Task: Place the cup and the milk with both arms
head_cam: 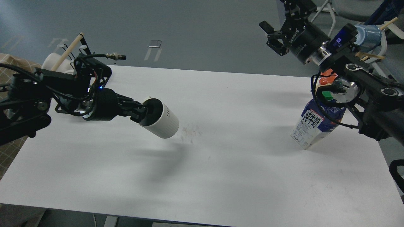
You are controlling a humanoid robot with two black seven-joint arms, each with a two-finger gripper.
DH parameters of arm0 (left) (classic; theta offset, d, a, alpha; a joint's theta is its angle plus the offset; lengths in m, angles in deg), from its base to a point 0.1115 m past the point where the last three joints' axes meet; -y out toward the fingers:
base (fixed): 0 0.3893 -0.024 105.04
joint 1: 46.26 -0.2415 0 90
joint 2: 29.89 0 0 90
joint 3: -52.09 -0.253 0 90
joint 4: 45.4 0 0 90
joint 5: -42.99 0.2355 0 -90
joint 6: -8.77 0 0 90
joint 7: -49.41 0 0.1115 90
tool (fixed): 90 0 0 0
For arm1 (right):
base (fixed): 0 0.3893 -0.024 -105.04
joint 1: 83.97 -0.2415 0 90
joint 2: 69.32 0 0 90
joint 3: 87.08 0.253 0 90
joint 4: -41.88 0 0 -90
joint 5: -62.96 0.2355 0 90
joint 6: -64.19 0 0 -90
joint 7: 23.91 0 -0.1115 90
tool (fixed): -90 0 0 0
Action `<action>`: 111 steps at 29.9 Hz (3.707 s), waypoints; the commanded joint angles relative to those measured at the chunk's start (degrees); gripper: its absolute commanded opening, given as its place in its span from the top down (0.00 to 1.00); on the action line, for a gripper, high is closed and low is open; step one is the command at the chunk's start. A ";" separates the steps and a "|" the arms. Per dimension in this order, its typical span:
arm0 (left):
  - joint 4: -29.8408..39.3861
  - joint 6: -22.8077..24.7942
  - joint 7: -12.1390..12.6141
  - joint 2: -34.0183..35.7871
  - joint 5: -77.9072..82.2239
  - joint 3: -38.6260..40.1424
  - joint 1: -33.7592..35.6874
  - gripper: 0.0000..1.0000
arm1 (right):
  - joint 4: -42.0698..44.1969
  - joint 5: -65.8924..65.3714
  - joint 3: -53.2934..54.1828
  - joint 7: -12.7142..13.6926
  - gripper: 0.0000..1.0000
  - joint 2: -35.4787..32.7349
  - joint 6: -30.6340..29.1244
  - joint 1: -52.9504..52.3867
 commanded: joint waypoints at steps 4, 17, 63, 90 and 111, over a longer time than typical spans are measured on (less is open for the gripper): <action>-5.05 0.00 1.69 -8.81 6.98 -0.12 -0.07 1.00 | 0.00 0.00 -0.04 0.00 0.00 0.11 0.00 -0.35; -12.43 0.00 1.95 -19.62 10.67 -1.35 0.54 1.00 | 0.35 -0.35 -0.04 0.00 0.00 0.03 0.00 -3.94; -17.62 0.00 1.87 -22.70 10.85 -8.47 2.13 0.40 | 7.21 -0.44 -2.32 0.00 0.00 6.97 0.88 -11.77; -14.02 0.00 2.57 -15.06 -11.63 2.06 14.87 0.04 | 2.65 -0.61 -4.60 0.00 0.00 -0.67 0.88 -8.96; -24.74 -15.33 4.85 -18.65 -59.99 30.53 -1.73 0.03 | -43.04 -34.76 -8.03 -0.23 0.00 -53.64 8.34 -6.51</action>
